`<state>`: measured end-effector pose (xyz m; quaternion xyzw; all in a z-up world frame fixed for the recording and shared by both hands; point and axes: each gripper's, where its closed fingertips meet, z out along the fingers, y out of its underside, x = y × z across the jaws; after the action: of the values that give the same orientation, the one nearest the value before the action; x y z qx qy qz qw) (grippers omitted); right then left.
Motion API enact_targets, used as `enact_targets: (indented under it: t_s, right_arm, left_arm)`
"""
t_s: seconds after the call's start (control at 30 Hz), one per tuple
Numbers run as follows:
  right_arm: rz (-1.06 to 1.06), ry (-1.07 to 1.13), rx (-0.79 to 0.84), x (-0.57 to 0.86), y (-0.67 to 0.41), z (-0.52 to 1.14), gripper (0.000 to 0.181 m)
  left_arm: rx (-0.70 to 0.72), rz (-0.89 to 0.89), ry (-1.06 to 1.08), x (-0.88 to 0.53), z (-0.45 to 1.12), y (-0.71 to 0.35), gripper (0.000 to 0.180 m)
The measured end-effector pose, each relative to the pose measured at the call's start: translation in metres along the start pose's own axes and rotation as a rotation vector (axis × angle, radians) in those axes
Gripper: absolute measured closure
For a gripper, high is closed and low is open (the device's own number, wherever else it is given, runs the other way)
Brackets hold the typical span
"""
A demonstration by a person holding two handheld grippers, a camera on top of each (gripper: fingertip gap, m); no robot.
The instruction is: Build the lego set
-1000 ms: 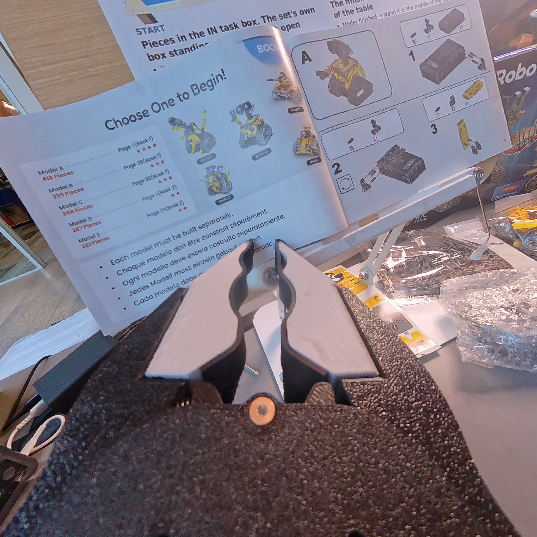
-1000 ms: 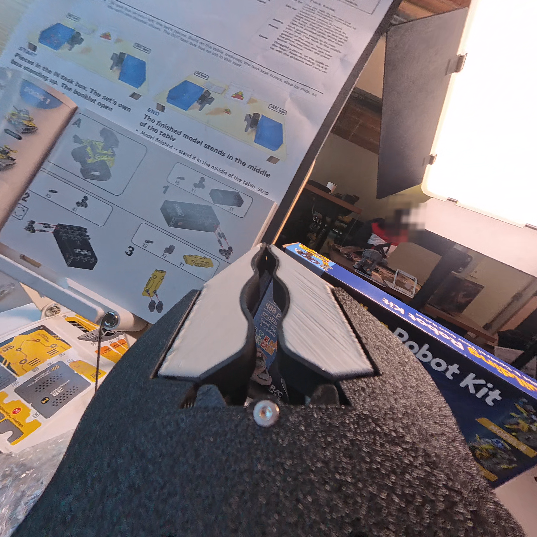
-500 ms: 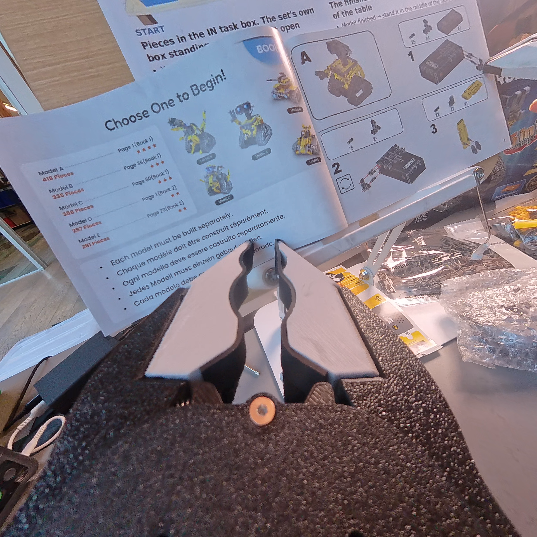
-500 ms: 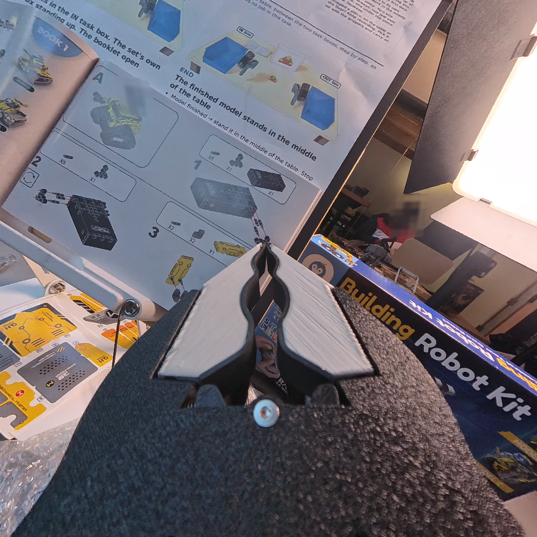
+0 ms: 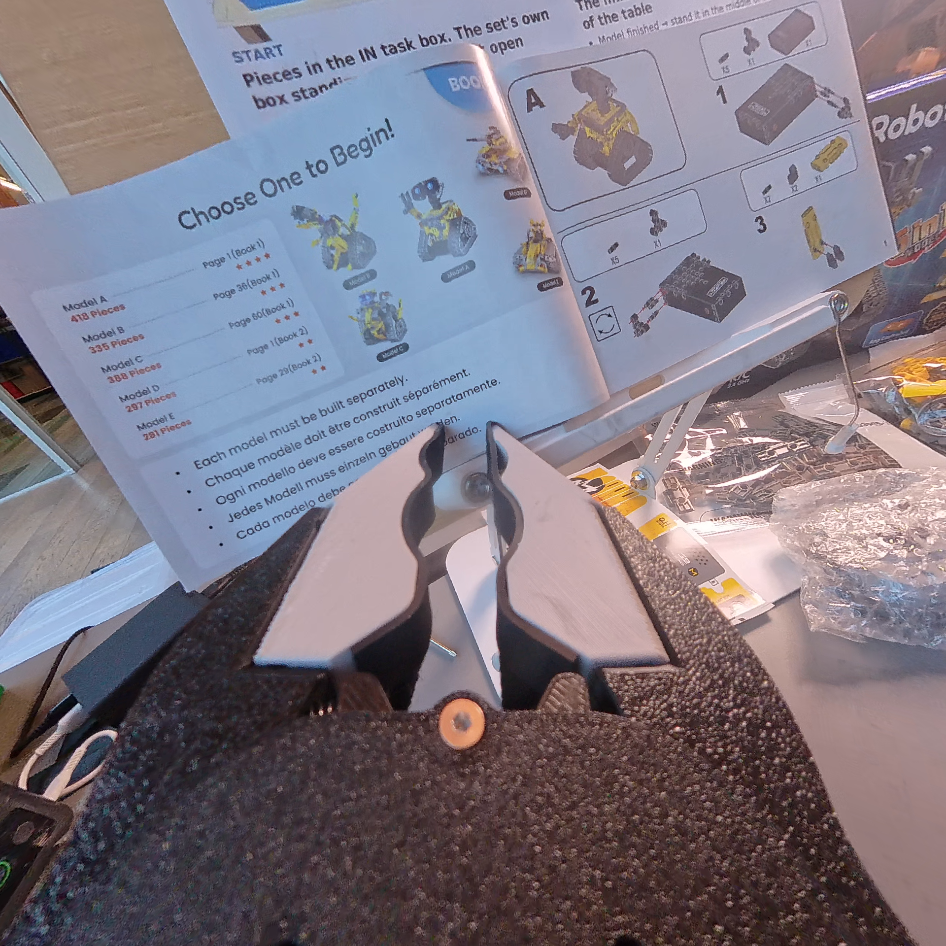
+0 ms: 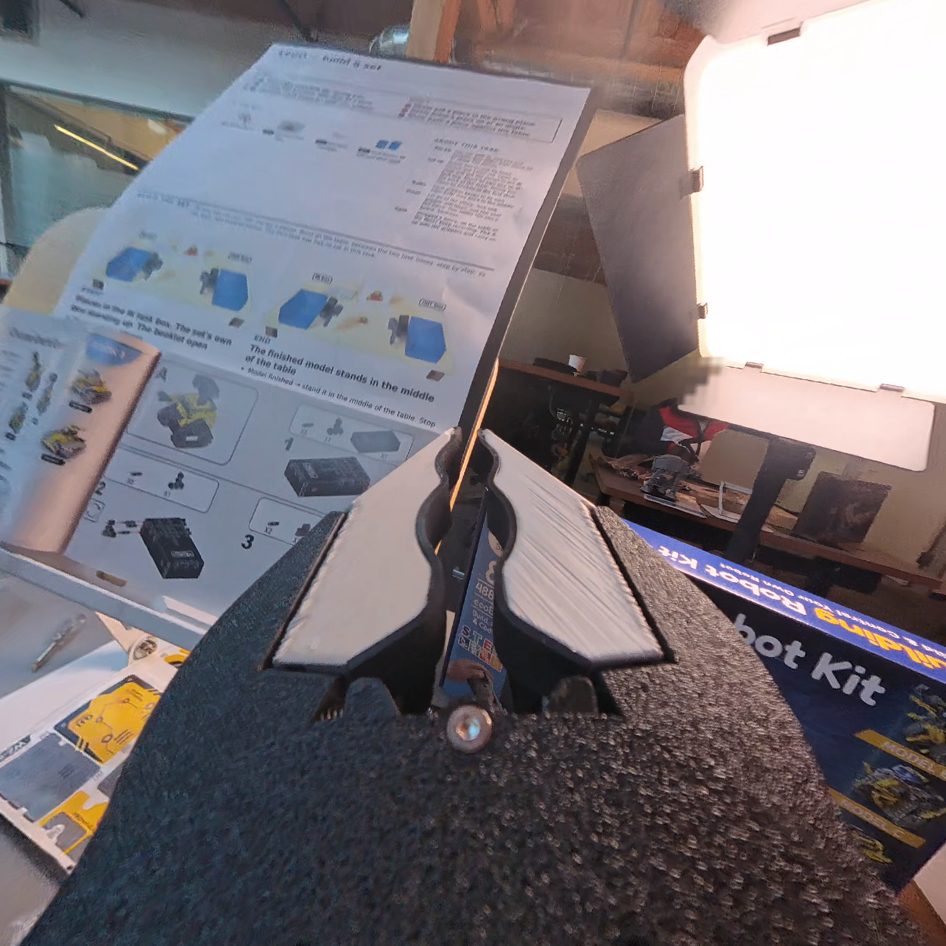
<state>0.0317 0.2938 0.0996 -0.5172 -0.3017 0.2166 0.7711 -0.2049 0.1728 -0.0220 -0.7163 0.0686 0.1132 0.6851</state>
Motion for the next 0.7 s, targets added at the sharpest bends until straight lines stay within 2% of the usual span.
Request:
enact_targets:
  t_s: [0.3, 0.5, 0.7]
  right_arm:
    - [0.006, 0.066, 0.093, 0.061, -0.074, -0.047, 0.167]
    - [-0.111, 0.030, -0.069, 0.076, -0.055, -0.096, 0.161]
    - [-0.156, -0.030, -0.345, 0.083, 0.023, -0.173, 0.155]
  left_arm:
    - [0.104, -0.009, -0.035, -0.023, -0.024, -0.046, 0.156]
    - [0.192, -0.002, -0.065, -0.038, -0.052, -0.087, 0.153]
    - [0.189, 0.039, 0.011, -0.028, -0.080, -0.117, 0.146]
